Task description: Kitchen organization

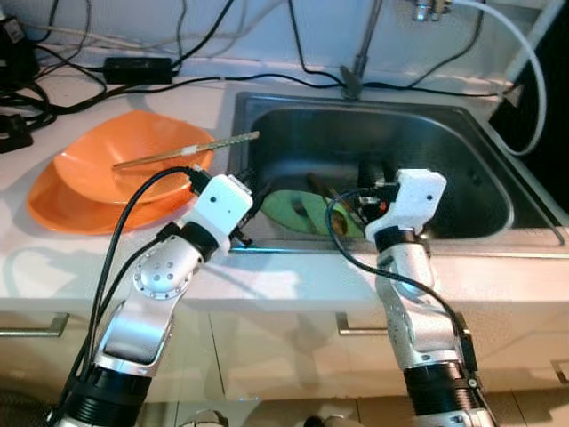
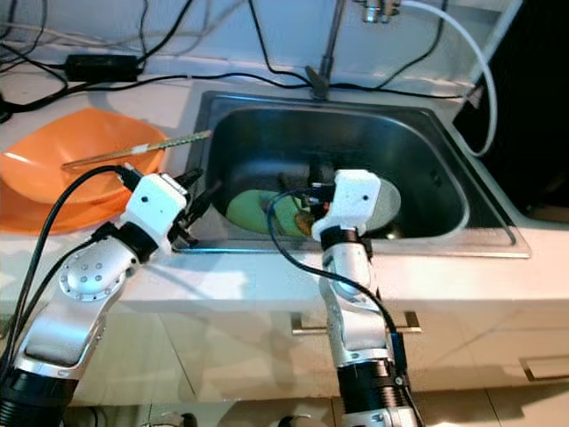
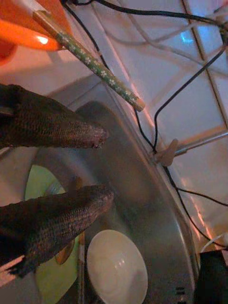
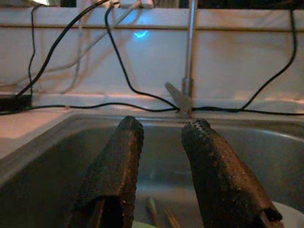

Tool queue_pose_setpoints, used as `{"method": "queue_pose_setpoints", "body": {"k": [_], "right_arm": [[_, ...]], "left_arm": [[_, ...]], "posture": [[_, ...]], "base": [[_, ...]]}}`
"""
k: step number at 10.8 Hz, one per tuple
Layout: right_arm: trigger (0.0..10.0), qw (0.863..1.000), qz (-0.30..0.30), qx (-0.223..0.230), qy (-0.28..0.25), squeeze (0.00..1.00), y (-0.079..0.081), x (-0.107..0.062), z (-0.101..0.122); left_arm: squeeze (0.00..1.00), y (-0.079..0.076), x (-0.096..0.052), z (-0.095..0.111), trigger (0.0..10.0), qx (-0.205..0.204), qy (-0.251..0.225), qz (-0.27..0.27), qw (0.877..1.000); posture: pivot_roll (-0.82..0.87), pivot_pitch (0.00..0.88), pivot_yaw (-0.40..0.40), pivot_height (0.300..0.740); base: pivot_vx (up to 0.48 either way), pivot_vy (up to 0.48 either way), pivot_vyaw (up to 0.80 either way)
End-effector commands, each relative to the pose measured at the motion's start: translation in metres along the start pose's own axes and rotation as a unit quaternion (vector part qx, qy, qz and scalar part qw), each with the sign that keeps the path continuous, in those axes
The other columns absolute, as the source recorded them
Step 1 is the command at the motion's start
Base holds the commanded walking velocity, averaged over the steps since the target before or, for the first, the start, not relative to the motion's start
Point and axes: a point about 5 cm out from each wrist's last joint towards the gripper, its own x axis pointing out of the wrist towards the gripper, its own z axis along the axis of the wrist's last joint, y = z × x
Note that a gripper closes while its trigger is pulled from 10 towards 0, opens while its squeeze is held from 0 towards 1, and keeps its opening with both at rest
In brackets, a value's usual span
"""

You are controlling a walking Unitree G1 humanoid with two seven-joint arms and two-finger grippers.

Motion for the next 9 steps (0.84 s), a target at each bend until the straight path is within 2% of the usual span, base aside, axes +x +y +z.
{"method": "queue_pose_setpoints", "body": {"k": [1,5,9], "right_arm": [[10.0,1.000,-0.003,-0.004,-0.006,0.00,-0.001,0.000,0.005],[10.0,1.000,-0.017,0.001,0.009,0.00,0.000,-0.008,-0.003],[10.0,1.000,-0.020,0.003,0.018,0.00,0.001,-0.011,-0.008]], "left_arm": [[0.00,-0.004,0.003,0.007,10.0,0.005,-0.016,-0.004,1.000],[0.00,-0.007,-0.002,0.009,10.0,0.014,-0.016,-0.027,0.999],[0.00,-0.009,-0.003,0.008,10.0,0.014,-0.012,-0.030,0.999]], "posture": [[0.05,0.005,-0.084,0.740],[0.08,0.004,-0.040,0.740],[0.09,0.002,-0.050,0.740]], "base": [[0.000,0.000,0.00],[0.000,0.000,0.00],[0.000,0.000,0.00]]}}
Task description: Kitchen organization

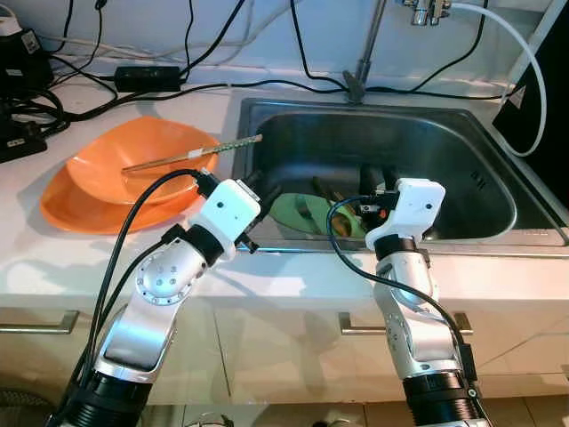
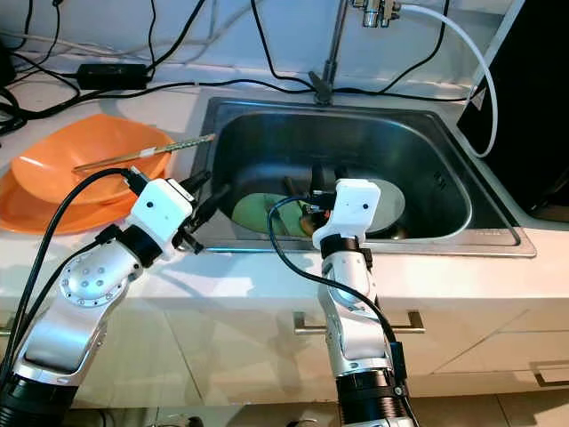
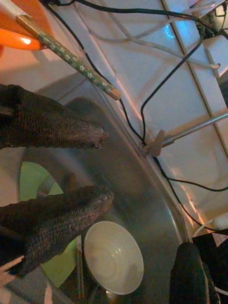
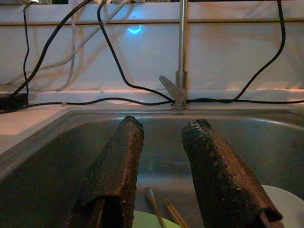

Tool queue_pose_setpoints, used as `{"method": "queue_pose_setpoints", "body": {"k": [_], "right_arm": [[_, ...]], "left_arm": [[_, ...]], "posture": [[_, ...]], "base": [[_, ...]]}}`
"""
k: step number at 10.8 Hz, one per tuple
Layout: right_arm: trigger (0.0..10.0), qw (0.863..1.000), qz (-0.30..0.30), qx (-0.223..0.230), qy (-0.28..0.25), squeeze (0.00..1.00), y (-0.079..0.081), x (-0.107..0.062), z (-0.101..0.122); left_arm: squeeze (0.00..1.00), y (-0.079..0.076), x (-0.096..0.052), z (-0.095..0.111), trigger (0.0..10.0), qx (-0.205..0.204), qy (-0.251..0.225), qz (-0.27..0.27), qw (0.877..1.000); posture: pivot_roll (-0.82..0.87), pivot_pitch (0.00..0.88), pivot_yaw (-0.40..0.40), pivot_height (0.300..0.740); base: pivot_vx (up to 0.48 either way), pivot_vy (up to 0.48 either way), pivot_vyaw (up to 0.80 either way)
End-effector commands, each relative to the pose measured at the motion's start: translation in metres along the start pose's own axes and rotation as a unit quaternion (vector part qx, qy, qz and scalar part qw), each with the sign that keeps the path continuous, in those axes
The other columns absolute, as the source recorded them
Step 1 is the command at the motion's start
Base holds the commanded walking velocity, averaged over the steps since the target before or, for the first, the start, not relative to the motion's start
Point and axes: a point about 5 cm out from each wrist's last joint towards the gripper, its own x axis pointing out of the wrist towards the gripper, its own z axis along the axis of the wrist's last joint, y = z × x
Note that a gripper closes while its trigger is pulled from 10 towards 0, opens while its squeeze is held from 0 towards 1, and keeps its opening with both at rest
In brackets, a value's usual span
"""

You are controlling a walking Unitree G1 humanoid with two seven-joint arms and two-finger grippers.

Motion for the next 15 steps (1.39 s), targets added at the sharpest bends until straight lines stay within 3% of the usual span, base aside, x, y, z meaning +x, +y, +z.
{"method": "queue_pose_setpoints", "body": {"k": [1,5,9,13,15], "right_arm": [[10.0,1.000,-0.001,-0.001,0.002,0.00,0.000,0.000,0.000],[10.0,1.000,0.002,-0.003,0.015,0.00,0.000,0.001,-0.004],[10.0,1.000,0.003,-0.010,0.023,0.00,-0.007,0.004,-0.006],[10.0,0.999,0.014,0.002,0.041,0.00,0.004,0.008,-0.014],[10.0,0.999,0.023,0.008,0.046,0.00,0.007,0.010,-0.017]], "left_arm": [[0.00,-0.004,0.000,0.001,10.0,0.001,0.001,-0.003,1.000],[0.00,-0.005,-0.002,0.000,10.0,-0.017,0.009,0.018,1.000],[0.00,0.001,0.005,0.007,10.0,-0.019,-0.003,0.039,0.999],[0.00,0.022,0.010,0.029,10.0,0.028,-0.032,0.068,0.997],[0.00,0.040,0.013,0.055,10.0,0.065,-0.067,0.095,0.991]], "posture": [[0.08,0.005,-0.058,0.740],[0.08,0.051,-0.077,0.740],[0.08,0.065,-0.080,0.740],[0.09,0.071,-0.089,0.740],[0.12,0.075,-0.090,0.740]], "base": [[0.000,0.000,0.00],[0.000,0.000,0.00],[0.000,0.000,0.00],[0.000,0.000,0.00],[0.000,0.000,0.00]]}}
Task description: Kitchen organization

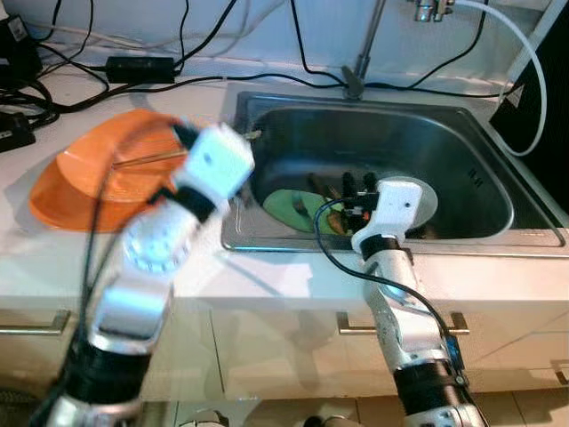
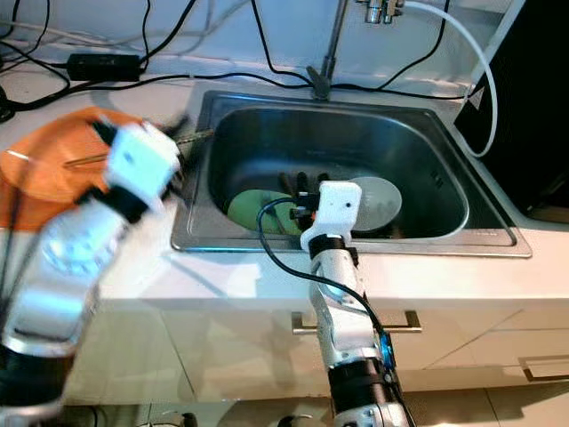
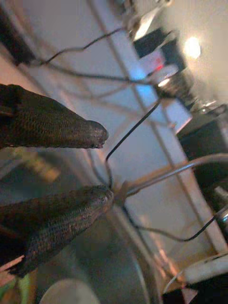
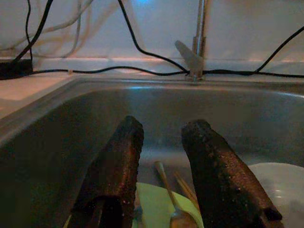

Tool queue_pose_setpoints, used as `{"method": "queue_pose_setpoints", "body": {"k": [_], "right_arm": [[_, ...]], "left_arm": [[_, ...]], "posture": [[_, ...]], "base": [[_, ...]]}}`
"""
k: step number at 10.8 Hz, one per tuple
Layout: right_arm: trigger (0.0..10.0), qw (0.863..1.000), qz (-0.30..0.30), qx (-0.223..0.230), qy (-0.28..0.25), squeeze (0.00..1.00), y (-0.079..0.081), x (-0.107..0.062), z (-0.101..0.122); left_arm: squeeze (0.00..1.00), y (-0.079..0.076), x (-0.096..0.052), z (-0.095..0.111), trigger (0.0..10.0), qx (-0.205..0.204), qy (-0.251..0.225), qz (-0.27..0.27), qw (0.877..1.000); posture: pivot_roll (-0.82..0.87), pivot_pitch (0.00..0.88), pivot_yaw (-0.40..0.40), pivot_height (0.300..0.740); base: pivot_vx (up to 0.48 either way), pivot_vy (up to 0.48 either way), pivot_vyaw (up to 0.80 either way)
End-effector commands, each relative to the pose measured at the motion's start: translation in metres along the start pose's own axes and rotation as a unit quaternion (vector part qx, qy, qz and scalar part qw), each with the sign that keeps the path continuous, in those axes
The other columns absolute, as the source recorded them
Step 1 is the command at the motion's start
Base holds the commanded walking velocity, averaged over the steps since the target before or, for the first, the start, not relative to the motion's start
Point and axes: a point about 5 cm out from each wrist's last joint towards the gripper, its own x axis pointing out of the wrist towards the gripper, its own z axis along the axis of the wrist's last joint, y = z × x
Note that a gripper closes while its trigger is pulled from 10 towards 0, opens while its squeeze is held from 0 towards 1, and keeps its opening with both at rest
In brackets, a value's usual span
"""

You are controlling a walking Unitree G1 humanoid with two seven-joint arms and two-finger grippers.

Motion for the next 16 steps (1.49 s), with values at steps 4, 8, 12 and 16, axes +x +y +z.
{"method": "queue_pose_setpoints", "body": {"k": [4,8,12,16], "right_arm": [[10.0,1.000,0.007,0.016,0.001,0.00,0.009,0.004,-0.002],[10.0,1.000,-0.007,0.013,0.006,0.00,0.000,0.002,-0.005],[10.0,1.000,-0.005,0.016,0.007,0.00,0.005,-0.001,-0.007],[10.0,1.000,-0.022,0.003,0.003,0.00,-0.009,-0.006,-0.003]], "left_arm": [[0.00,0.017,0.004,0.008,10.0,0.025,0.008,-0.038,0.999],[1.00,0.026,0.001,0.002,10.0,0.022,0.022,-0.056,0.998],[0.00,0.023,0.007,-0.006,10.0,0.043,0.042,-0.099,0.993],[0.00,0.014,0.018,-0.007,10.0,0.068,0.038,-0.126,0.989]], "posture": [[0.14,0.075,-0.090,0.740],[0.13,0.078,-0.083,0.740],[0.11,0.095,-0.053,0.740],[0.06,0.085,-0.058,0.740]], "base": [[0.000,0.000,0.00],[0.000,0.000,0.00],[0.000,0.000,0.00],[0.000,0.000,0.00]]}}
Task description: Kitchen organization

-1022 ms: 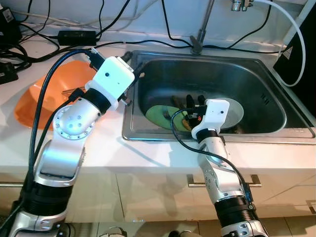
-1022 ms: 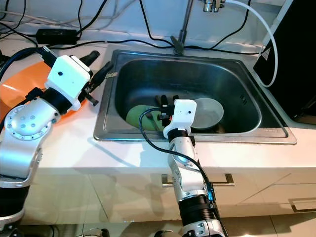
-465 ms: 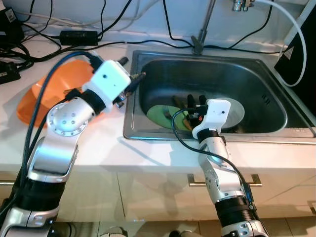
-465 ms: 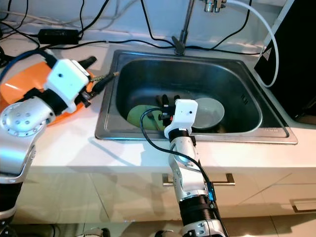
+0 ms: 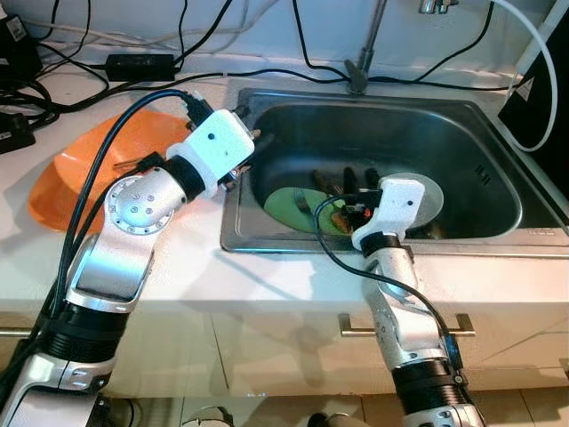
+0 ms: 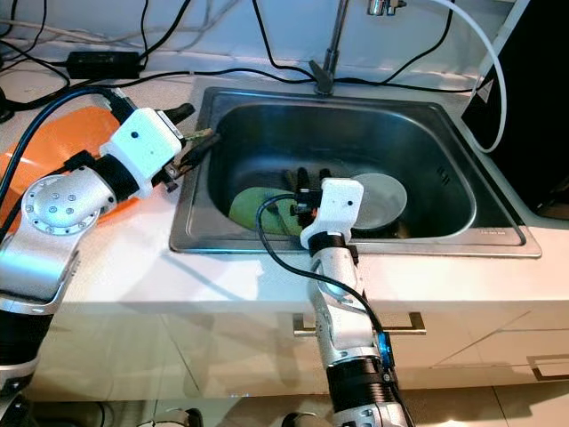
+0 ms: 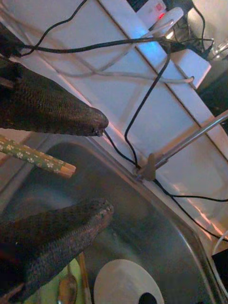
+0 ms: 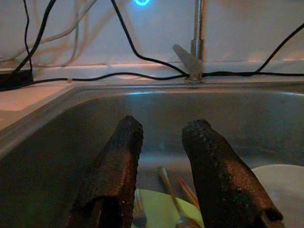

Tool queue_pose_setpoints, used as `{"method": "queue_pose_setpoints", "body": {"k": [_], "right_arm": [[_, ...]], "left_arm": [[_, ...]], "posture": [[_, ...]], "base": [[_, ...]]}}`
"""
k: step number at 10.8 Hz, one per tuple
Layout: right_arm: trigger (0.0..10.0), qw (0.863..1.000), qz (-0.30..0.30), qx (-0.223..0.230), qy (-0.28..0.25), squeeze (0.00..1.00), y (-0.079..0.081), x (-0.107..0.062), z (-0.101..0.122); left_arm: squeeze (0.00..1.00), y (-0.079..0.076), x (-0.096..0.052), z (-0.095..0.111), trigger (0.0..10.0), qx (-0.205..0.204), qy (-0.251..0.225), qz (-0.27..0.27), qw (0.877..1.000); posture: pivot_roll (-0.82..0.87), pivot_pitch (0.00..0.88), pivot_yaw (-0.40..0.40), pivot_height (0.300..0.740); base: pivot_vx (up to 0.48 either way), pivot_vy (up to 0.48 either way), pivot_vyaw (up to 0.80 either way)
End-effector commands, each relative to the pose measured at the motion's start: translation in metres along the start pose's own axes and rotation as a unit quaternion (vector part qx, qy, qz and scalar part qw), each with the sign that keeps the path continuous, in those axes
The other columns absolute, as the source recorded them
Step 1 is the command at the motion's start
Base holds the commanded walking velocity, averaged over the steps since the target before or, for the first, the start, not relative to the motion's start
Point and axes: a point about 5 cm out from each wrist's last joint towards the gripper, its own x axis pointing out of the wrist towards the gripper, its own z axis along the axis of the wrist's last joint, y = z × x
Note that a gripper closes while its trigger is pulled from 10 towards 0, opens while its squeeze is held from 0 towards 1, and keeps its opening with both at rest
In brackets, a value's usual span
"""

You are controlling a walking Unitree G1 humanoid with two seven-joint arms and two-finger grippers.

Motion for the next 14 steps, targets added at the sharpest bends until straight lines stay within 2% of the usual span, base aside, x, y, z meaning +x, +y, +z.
{"method": "queue_pose_setpoints", "body": {"k": [1,3,5,7,11,14], "right_arm": [[10.0,1.000,-0.014,-0.003,0.020,0.00,-0.008,-0.004,-0.007],[10.0,1.000,-0.007,-0.002,0.021,0.00,-0.003,0.001,-0.008],[10.0,1.000,-0.007,0.004,0.019,0.00,-0.001,0.004,-0.007],[10.0,1.000,-0.006,0.005,0.021,0.00,0.000,0.005,-0.008],[10.0,0.999,0.018,0.011,0.026,0.00,0.010,0.009,-0.010],[10.0,1.000,0.005,0.009,0.021,0.00,0.005,0.007,-0.009]], "left_arm": [[0.00,0.000,0.004,0.005,10.0,0.017,-0.008,-0.011,1.000],[0.00,0.003,0.008,0.002,10.0,0.064,0.005,-0.007,0.998],[0.00,0.009,0.019,0.003,10.0,0.120,0.019,0.006,0.993],[0.00,0.008,0.023,-0.003,10.0,0.138,0.034,-0.005,0.990],[0.00,0.005,0.022,-0.015,10.0,0.136,0.064,-0.009,0.989],[0.00,0.006,0.029,-0.019,10.0,0.162,0.083,-0.007,0.983]], "posture": [[0.07,0.084,-0.064,0.740],[0.09,0.070,-0.058,0.740],[0.10,0.059,-0.056,0.740],[0.11,0.063,-0.062,0.740],[0.13,0.070,-0.089,0.740],[0.10,0.065,-0.070,0.740]], "base": [[0.000,0.000,0.00],[0.000,0.000,0.00],[0.000,0.000,0.00],[0.000,0.000,0.00],[0.000,0.000,0.00],[0.000,0.000,0.00]]}}
